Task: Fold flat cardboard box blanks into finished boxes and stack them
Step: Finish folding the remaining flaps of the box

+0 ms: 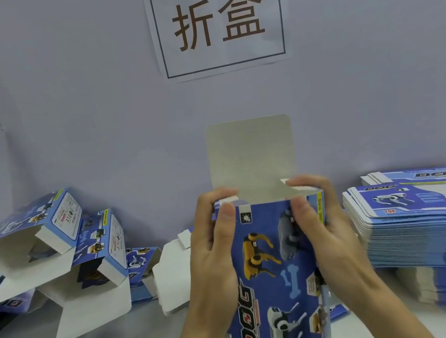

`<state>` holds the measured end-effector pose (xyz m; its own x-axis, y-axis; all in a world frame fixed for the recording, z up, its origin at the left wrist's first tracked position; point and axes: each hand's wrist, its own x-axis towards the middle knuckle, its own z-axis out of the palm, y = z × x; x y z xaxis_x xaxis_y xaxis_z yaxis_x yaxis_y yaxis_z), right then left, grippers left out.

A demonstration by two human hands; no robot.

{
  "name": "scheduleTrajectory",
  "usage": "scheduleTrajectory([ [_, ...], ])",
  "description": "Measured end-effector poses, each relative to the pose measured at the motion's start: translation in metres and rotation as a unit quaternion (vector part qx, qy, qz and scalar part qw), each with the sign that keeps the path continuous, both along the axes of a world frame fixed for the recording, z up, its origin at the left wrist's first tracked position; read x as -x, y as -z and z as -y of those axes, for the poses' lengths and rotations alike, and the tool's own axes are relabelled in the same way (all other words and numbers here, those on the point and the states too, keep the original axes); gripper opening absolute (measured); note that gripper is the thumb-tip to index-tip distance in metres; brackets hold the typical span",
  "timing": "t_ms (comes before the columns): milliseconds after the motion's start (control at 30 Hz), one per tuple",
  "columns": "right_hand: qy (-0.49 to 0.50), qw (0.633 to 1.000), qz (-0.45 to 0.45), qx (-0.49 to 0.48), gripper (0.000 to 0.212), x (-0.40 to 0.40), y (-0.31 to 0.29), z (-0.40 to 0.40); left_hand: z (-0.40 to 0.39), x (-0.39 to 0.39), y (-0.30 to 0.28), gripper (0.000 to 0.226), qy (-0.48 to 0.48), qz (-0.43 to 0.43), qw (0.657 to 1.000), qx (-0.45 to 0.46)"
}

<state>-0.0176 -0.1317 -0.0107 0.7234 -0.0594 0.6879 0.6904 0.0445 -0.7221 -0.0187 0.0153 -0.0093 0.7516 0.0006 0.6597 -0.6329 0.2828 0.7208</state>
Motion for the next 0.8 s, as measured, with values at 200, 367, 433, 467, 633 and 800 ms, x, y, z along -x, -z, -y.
scheduleTrajectory([
  [200, 0.014, 0.995, -0.033, -0.098, 0.034, 0.004, -0.011, -0.001, 0.001, 0.004, -0.009, 0.055, -0.01, -0.019, 1.0, -0.006],
  [367, -0.017, 0.993, -0.078, -0.091, 0.048, 0.004, -0.013, 0.001, -0.004, 0.004, -0.012, 0.015, -0.051, -0.011, 0.999, -0.009],
  [433, -0.046, 0.993, -0.083, -0.07, 0.064, 0.004, -0.013, 0.001, -0.007, 0.001, -0.008, 0.047, -0.052, -0.009, 0.999, 0.003],
  [467, -0.059, 0.992, -0.09, -0.071, 0.063, 0.005, -0.014, -0.001, -0.007, 0.001, -0.008, 0.053, -0.049, -0.003, 0.999, 0.0],
  [633, -0.18, 0.975, -0.051, -0.123, 0.031, 0.015, -0.018, -0.005, -0.006, 0.003, -0.012, 0.015, -0.084, 0.038, 0.995, 0.027],
  [800, -0.144, 0.989, -0.025, -0.034, 0.024, 0.013, -0.02, 0.003, -0.013, 0.009, -0.01, 0.042, -0.079, 0.05, 0.995, -0.037],
])
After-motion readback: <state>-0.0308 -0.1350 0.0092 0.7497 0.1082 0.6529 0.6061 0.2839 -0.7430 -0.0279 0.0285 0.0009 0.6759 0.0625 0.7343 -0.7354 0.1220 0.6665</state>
